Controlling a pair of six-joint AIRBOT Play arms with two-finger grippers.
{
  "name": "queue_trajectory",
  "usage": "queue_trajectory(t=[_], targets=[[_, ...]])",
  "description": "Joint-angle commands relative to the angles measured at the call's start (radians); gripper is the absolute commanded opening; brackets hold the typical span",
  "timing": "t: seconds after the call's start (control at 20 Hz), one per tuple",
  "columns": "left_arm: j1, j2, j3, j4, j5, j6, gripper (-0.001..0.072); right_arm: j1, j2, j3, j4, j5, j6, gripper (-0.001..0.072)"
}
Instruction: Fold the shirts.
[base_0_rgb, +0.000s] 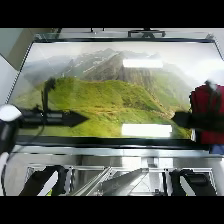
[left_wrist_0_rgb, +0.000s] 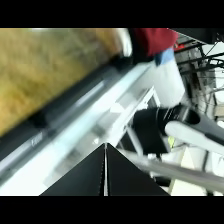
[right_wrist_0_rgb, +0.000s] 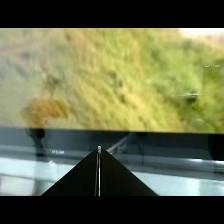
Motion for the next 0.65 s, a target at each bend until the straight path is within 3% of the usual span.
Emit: queue_trajectory(t=[0.0,0.6], targets=[[-0.008,0.106,-0.214,0.004,0.053,0.024,0.0017,0.052,0.141,-0.219,0.029,-0.117,-0.013,0.0013],[-0.008,0.265,-0.233,0.005,0.127,0.023,0.0015,0.051,0.144,-0.22,0.047,-0.102,-0.013,0.0014]])
